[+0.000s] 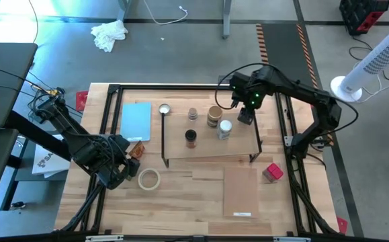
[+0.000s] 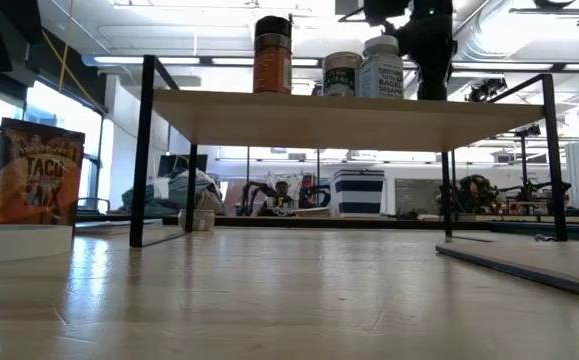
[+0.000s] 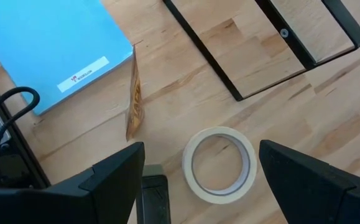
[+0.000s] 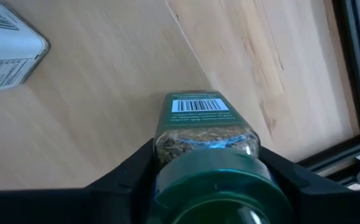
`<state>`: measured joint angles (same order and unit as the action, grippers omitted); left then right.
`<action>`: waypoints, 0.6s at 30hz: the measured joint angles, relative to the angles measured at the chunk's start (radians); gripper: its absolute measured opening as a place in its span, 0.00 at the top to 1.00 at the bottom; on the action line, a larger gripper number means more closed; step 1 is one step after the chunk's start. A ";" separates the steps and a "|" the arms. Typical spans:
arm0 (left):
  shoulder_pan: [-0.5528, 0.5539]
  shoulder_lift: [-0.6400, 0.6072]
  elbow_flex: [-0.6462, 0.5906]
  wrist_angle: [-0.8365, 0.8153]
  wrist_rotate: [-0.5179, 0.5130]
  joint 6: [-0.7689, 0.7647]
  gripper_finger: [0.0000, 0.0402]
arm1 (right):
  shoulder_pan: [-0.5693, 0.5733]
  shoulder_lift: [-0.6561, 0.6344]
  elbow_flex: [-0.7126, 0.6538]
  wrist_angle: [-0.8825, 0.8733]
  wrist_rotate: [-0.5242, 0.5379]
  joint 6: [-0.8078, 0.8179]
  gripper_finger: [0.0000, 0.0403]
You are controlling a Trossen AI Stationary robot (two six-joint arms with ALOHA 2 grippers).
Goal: Shelf spices
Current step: Remove the green seasoning bottle from the shelf
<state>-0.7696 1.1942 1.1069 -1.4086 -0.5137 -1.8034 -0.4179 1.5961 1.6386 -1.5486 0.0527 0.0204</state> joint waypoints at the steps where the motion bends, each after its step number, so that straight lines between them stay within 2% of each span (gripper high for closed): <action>1: 0.000 0.000 0.000 -0.002 0.000 0.001 0.22 | 0.000 -0.010 0.000 -0.002 0.004 0.000 0.54; 8: 0.000 0.000 0.000 -0.011 -0.005 0.001 0.22 | -0.003 -0.102 0.092 -0.028 0.099 0.035 0.54; 14: 0.000 0.000 0.000 -0.010 -0.005 0.001 0.22 | -0.003 -0.202 0.176 -0.022 0.164 0.179 0.54; 18: 0.000 0.000 0.000 -0.009 -0.005 0.001 0.22 | -0.016 -0.268 0.139 -0.024 0.213 0.297 0.54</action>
<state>-0.7698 1.1942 1.1069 -1.4181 -0.5185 -1.8023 -0.4341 1.3285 1.7772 -1.5730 0.2660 0.3176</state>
